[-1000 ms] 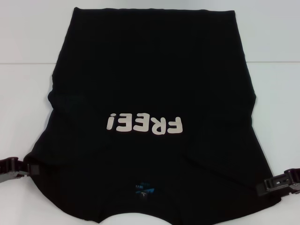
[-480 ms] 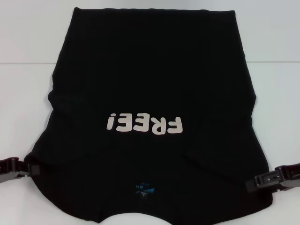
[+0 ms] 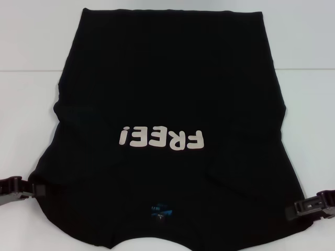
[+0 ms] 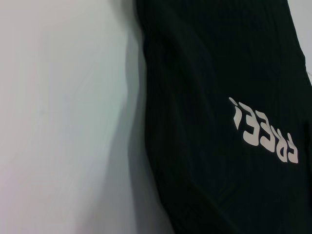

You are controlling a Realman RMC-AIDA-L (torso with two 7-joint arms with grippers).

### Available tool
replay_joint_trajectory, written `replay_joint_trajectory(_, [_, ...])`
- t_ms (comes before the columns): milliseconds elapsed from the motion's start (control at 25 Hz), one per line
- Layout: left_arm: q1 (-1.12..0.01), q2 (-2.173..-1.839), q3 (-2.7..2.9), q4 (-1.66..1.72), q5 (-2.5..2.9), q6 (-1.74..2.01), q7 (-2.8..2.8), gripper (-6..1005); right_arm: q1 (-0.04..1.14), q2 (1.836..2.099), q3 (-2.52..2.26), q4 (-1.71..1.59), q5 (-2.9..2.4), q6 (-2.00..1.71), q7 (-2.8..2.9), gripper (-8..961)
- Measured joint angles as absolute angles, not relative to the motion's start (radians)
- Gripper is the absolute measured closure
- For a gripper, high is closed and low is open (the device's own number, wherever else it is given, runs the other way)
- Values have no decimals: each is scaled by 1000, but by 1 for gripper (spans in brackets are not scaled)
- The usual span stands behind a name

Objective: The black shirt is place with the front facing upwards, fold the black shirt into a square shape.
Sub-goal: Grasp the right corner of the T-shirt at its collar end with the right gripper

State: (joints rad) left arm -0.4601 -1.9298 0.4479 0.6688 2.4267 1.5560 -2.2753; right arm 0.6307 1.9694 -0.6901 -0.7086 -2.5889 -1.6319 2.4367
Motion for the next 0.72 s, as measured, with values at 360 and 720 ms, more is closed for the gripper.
replay_joint_trajectory(360, [-459,-1931,448,669,2427,1557,-2275,986,622,1959,-688,-711,-2598,-1625,2434,30])
replay_joint_trajectory(720, [-459,-1933,448,669,2427,1557,-2275,986,627,1965,-691,-711,-2598,-1624,2434,28])
